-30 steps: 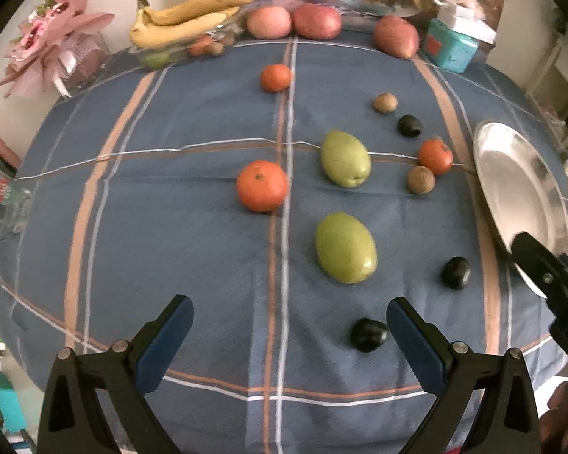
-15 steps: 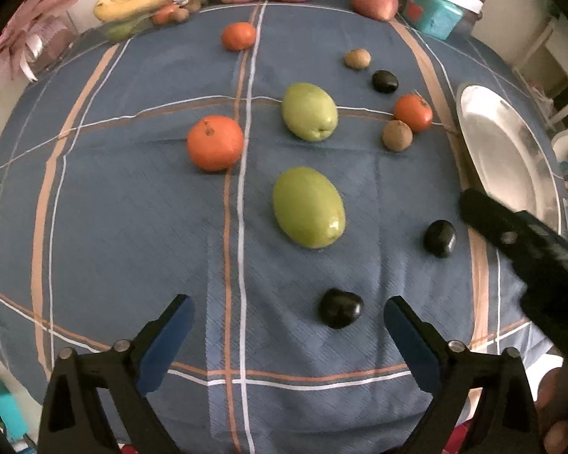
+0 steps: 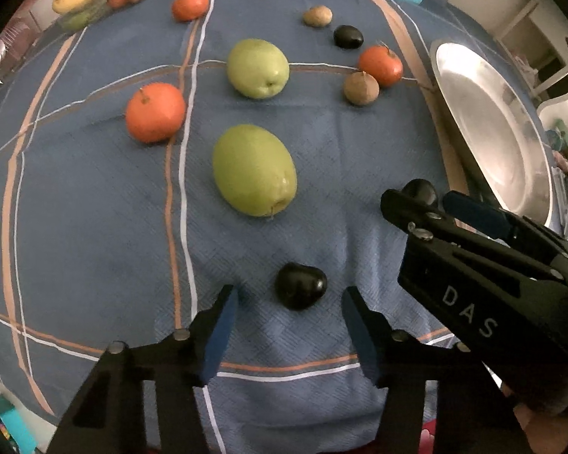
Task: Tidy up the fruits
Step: 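Grasp a dark plum with the left gripper while the right gripper grasps another dark plum, then carry both dark plums over the steel plate and open both grippers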
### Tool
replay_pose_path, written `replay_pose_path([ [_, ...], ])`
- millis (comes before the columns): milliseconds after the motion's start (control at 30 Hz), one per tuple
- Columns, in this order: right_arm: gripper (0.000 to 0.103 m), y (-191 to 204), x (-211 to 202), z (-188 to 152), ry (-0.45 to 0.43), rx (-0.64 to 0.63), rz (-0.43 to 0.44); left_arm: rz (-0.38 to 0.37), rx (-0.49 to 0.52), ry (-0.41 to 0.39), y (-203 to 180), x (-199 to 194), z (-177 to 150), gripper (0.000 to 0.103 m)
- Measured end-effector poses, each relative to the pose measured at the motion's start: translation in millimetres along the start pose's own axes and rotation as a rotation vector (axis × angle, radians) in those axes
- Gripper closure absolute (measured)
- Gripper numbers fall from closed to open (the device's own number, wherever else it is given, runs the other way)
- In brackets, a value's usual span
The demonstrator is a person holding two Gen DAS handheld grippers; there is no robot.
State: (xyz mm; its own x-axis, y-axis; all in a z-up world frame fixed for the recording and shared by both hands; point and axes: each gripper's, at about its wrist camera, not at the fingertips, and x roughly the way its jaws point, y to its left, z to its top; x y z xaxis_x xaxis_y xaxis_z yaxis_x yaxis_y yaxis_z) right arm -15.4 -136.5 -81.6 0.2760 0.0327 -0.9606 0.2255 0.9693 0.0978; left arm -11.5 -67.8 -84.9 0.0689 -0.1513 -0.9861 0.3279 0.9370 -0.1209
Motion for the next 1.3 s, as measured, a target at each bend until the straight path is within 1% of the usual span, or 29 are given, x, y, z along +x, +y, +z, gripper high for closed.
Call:
replay_pose_path([
  [33, 0.044, 1, 1, 0, -0.001, -0.005, -0.005, -0.006, 0.001, -0.006, 0, -1, 0, 0.054],
  [67, 0.045, 1, 1, 0, -0.003, -0.007, -0.006, -0.015, 0.001, -0.009, -2, -2, -1, 0.056],
  [100, 0.049, 1, 1, 0, -0.008, -0.004, 0.005, -0.025, 0.0, -0.008, -2, -2, -1, 0.06],
  [133, 0.055, 2, 0, 0, -0.01, -0.001, 0.013, -0.033, -0.002, -0.003, 3, -6, -2, 0.064],
  [200, 0.062, 0, 0, -1, -0.007, 0.008, 0.025, -0.038, -0.015, 0.0, 7, -8, -3, 0.067],
  [267, 0.068, -1, -1, -1, -0.008, 0.012, 0.037, -0.062, -0.042, 0.006, 15, -13, -3, 0.067],
  [300, 0.074, -1, -2, 0, -0.012, 0.019, 0.055, -0.076, -0.059, 0.008, 19, -14, -2, 0.067],
  [367, 0.074, -3, -5, -1, -0.018, 0.023, 0.063, -0.101, -0.088, 0.012, 29, -13, -1, 0.069],
  [433, 0.074, -2, -6, 0, -0.02, 0.02, 0.072, -0.128, -0.107, 0.011, 35, -15, -3, 0.075],
  [467, 0.074, -2, -7, 0, -0.021, 0.022, 0.083, -0.137, -0.113, 0.008, 41, -17, -3, 0.076],
  [567, 0.074, -9, -21, 0, -0.035, 0.05, 0.129, -0.171, -0.153, -0.015, 59, -34, -4, 0.077],
  [733, 0.074, -11, -28, -2, -0.071, 0.072, 0.154, -0.207, -0.246, -0.063, 91, -53, -7, 0.078],
  [867, 0.074, -14, -33, -3, -0.082, 0.088, 0.167, -0.216, -0.288, -0.115, 106, -66, -19, 0.078],
  [967, 0.074, -19, -38, -6, -0.089, 0.098, 0.176, -0.203, -0.314, -0.169, 121, -76, -18, 0.078],
  [1033, 0.074, -22, -42, -7, -0.101, 0.104, 0.182, -0.198, -0.326, -0.198, 117, -84, -19, 0.078],
  [1167, 0.074, -25, -50, -8, -0.131, 0.117, 0.181, -0.186, -0.32, -0.223, 118, -91, -15, 0.078],
  [1300, 0.074, -32, -60, -7, -0.171, 0.134, 0.164, -0.209, -0.298, -0.234, 105, -94, -7, 0.078],
])
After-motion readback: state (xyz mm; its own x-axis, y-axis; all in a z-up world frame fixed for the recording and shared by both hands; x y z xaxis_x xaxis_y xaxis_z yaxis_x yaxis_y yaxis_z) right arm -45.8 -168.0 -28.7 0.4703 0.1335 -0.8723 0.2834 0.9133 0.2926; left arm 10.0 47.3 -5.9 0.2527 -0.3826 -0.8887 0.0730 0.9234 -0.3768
